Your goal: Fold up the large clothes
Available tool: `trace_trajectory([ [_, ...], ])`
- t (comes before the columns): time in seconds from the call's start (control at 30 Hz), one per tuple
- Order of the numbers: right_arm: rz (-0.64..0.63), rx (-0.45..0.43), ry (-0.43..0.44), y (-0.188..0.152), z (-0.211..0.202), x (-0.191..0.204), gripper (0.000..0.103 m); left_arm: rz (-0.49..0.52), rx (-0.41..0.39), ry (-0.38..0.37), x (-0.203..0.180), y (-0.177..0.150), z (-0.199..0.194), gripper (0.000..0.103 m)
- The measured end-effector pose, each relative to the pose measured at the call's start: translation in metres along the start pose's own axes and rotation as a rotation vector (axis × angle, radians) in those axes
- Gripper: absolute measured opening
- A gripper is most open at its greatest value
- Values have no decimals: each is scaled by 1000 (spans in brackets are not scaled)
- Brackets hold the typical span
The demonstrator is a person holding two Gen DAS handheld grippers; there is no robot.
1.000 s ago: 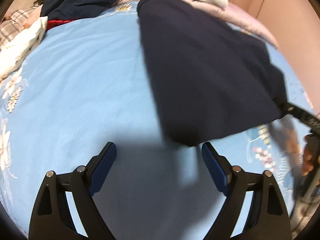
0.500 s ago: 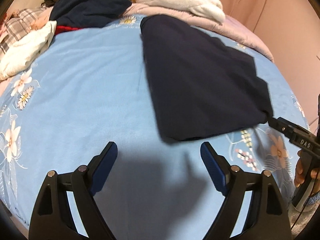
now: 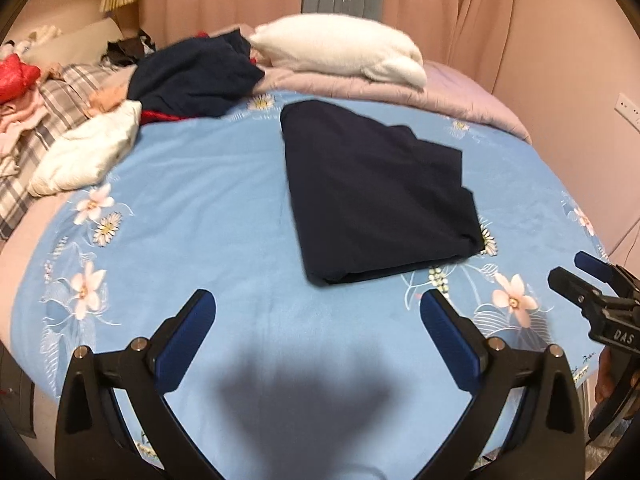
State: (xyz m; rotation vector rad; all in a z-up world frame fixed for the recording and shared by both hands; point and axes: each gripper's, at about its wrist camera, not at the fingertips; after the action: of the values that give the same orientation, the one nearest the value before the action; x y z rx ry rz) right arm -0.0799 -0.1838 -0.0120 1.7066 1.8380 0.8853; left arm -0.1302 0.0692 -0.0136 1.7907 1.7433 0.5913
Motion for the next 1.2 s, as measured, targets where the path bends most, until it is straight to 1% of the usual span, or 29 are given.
trace_trajectory([
  [0.13,-19,-63,-15,1,-21,7,102,-8,-38,0,-4,-1,-28,102],
  [0.2,-21,-102,-24,1,-32,12,102,-8,-58,3,-8,-1,-41,102],
  [0.33,-19,-140,-48,3,-43,17,102,-9,-78,39,-14,0,-59,102],
  [0.4,-25,-133,-71,4,-44,22,102,-18,-73,21,-15,0,-65,102],
  [0.47,-14,-142,-73,1,-45,25,102,-30,-70,-6,-16,0,-68,103],
  [0.53,-4,-124,-63,-2,-42,27,102,-31,-59,-14,-19,-2,-68,103],
  [0.63,11,-99,-55,-9,-40,31,102,-25,-38,33,-25,-6,-64,103],
  [0.7,1,-88,-60,-12,-40,36,102,-24,-32,87,-29,-12,-60,103],
  [0.9,-36,-108,-97,-15,-52,43,102,-24,-20,121,-31,-16,-60,103],
  [1.2,-39,-107,-112,-12,-57,45,102,-15,-42,169,-33,-17,-73,103],
])
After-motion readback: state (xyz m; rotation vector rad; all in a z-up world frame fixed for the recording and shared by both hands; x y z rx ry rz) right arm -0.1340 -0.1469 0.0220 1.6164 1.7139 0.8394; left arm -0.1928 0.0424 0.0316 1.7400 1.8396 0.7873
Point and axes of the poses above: each gripper's, at about its wrist camera, not at the fingertips, and z roughly the way its jaws point, x to its left, y to its top, and after that the axes turned 3 degrees about x, right-handed
